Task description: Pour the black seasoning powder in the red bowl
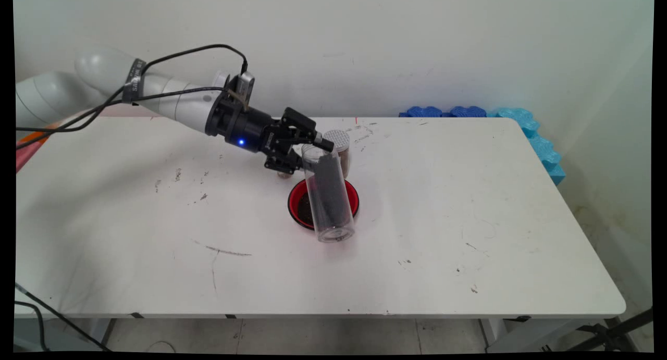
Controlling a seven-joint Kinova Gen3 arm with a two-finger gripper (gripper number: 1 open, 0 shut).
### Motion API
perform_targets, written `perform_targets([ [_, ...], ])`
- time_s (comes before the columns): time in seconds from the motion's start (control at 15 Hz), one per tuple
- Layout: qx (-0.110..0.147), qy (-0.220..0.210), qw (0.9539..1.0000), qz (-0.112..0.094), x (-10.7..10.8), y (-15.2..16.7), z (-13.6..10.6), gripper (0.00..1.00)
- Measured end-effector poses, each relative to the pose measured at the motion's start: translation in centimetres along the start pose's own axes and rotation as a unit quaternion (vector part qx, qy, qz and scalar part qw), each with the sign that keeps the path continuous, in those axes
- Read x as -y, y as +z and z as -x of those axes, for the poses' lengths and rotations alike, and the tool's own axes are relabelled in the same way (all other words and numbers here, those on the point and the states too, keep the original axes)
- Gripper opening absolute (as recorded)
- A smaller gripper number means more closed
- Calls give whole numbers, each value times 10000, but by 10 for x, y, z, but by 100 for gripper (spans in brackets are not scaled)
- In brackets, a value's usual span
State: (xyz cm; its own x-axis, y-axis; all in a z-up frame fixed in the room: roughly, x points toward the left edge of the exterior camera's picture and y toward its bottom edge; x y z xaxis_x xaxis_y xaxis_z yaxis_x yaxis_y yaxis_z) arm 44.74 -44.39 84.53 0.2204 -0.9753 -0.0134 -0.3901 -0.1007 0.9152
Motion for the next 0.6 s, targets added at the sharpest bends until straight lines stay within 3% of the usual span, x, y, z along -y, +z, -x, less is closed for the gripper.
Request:
perform_targets([
  [0.33,-152,560,9982,139,-15,0,-1,0],
  [0.6,-299,1278,9910,262,-32,-2,0,0],
])
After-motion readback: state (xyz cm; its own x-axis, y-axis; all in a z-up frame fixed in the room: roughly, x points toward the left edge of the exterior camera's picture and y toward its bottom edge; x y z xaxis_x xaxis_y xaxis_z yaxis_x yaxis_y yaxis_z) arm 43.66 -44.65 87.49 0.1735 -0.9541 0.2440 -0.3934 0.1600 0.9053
